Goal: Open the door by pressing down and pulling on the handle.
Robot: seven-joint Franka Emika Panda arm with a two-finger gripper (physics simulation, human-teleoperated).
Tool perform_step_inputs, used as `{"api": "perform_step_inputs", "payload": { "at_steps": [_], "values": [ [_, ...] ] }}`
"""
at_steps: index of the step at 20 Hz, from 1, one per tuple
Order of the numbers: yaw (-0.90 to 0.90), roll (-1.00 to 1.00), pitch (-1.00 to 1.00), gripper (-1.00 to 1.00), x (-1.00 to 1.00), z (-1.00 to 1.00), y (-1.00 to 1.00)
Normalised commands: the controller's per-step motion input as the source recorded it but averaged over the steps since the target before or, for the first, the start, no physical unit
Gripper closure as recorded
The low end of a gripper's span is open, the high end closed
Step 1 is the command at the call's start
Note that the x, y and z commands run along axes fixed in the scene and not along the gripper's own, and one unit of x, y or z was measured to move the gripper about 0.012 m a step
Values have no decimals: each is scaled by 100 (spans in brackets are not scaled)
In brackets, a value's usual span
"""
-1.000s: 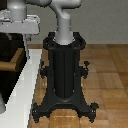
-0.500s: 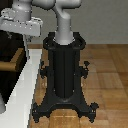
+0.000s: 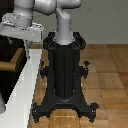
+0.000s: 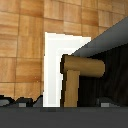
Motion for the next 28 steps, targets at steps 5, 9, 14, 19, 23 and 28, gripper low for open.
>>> {"api": "perform_step_inputs", "payload": {
  "at_steps": [5,9,14,19,23,28],
  "values": [
    [0,0,0,-100,0,-20,0],
    [0,0,0,-100,0,-50,0],
    [0,0,0,-100,0,-40,-40],
    [0,0,0,-100,0,-20,-40],
    [0,0,0,-100,0,-25,-25],
    [0,0,0,-100,0,-40,-20]
  ]
}}
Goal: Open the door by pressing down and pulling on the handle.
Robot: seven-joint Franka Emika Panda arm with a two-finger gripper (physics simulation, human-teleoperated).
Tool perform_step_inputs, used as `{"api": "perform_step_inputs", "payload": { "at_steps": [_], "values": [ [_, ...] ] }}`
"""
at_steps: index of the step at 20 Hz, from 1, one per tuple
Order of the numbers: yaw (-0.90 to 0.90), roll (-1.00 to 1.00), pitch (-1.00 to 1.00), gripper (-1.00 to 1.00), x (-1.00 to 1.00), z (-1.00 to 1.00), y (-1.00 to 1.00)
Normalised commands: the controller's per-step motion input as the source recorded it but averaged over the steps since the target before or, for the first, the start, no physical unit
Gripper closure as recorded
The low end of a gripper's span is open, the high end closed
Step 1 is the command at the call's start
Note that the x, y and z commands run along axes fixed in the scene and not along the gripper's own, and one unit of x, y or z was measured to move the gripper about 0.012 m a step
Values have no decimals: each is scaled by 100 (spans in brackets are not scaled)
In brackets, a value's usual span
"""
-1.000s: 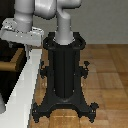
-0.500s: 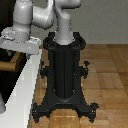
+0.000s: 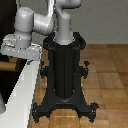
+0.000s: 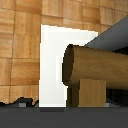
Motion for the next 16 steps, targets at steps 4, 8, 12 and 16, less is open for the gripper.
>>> {"api": "perform_step_inputs", "payload": {
  "at_steps": [4,8,12,16],
  "values": [
    [0,0,0,-100,0,-25,-25],
    [0,0,0,-100,0,0,-50],
    [0,0,0,-100,0,-50,-50],
    [0,0,0,-100,0,-25,-25]
  ]
}}
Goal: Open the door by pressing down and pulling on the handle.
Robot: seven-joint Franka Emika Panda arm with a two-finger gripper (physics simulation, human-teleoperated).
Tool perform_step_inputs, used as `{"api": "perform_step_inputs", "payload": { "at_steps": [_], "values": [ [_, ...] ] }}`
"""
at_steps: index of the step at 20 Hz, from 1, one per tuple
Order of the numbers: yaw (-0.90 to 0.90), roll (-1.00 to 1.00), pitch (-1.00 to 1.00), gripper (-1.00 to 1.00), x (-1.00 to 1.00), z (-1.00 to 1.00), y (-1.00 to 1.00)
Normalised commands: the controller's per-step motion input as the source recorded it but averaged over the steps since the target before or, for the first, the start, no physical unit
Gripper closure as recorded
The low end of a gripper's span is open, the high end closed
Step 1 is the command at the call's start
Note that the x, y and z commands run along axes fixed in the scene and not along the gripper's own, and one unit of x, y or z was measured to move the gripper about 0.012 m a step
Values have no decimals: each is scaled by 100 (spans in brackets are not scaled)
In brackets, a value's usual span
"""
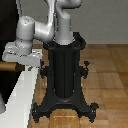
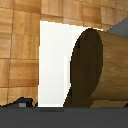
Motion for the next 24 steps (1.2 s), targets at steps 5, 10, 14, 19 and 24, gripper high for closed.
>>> {"api": "perform_step_inputs", "payload": {
  "at_steps": [5,10,14,19,24],
  "values": [
    [0,0,0,-100,0,-40,0],
    [0,0,0,-100,0,-20,-20],
    [0,0,0,-100,0,0,0],
    [0,0,0,-100,0,0,0],
    [0,0,0,-100,0,-40,-20]
  ]
}}
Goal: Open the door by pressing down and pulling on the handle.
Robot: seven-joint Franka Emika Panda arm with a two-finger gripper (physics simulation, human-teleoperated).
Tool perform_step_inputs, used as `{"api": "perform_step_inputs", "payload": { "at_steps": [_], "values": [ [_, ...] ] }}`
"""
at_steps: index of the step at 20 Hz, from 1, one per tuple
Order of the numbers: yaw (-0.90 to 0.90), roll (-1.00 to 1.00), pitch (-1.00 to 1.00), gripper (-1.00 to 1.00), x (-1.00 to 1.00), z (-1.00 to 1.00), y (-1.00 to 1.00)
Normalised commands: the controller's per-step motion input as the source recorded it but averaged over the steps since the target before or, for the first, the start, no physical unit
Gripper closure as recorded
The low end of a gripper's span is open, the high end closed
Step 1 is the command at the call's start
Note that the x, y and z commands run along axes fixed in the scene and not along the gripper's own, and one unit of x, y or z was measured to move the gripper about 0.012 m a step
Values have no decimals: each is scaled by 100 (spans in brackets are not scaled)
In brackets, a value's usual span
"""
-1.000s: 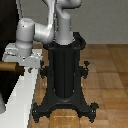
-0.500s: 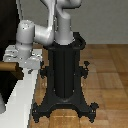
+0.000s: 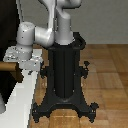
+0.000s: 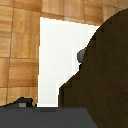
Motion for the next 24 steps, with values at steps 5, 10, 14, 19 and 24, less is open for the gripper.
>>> {"api": "perform_step_inputs", "payload": {
  "at_steps": [5,10,14,19,24],
  "values": [
    [0,0,0,-100,0,-20,0],
    [0,0,0,-100,0,-20,20],
    [0,0,0,-100,0,0,0],
    [0,0,0,-100,0,0,100],
    [0,0,0,-100,0,0,20]
  ]
}}
